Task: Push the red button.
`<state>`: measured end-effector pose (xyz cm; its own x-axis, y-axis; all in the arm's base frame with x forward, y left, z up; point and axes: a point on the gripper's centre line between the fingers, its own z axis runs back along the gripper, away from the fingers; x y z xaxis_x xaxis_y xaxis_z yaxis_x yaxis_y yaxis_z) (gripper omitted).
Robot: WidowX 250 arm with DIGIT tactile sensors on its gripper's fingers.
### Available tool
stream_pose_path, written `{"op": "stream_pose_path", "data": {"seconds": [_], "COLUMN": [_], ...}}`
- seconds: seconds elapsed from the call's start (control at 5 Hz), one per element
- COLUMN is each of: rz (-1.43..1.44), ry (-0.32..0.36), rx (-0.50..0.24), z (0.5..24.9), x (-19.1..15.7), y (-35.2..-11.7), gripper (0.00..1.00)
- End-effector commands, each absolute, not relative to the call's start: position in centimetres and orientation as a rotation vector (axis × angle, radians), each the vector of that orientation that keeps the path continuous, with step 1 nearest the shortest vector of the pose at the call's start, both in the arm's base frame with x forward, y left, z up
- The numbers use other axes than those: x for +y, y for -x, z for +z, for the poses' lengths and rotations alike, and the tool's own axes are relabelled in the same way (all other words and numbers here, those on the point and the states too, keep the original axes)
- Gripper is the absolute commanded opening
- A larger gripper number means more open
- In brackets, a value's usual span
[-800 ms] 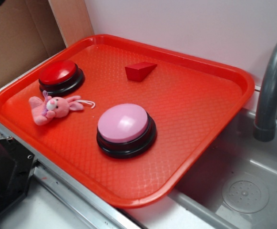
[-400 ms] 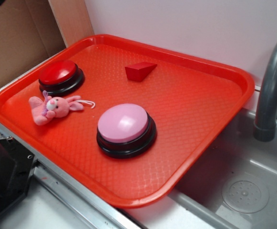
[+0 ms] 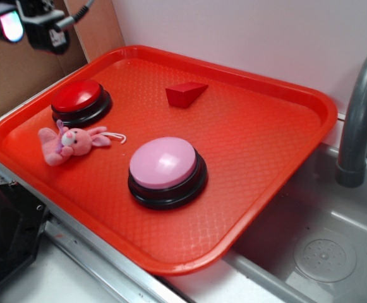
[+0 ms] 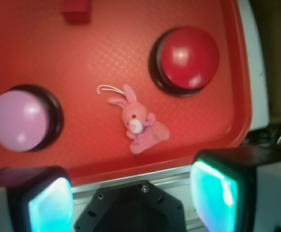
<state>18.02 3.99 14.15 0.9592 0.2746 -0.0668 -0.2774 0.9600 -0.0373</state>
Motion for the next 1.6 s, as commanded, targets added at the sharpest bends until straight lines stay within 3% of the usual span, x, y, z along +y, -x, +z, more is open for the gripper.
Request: {"op": "stream_pose_path", "data": {"seconds": [0.0,0.4,0.6,0.8,1.0,1.2,1.4], "rz": [0.575,0.514,0.483,0.503,0.481,0.493,0.525], "ry": [-0.05,-0.129,-0.072,-0.076,-0.052,-0.042,-0.064], "rx": [-0.011,-0.077,-0.091,-0.056,-0.032,-0.102,-0.056], "z": [9.6,6.7,5.1,4.4,5.9,10.7,13.7], "x": [12.2,12.8,12.8,12.7,13.0,13.6,14.3], "y": [-20.4,-22.3,-23.1,-22.6,-22.7,-22.2,-21.3], "gripper": [1.0,1.0,1.0,1.0,1.0,1.0,1.0]}}
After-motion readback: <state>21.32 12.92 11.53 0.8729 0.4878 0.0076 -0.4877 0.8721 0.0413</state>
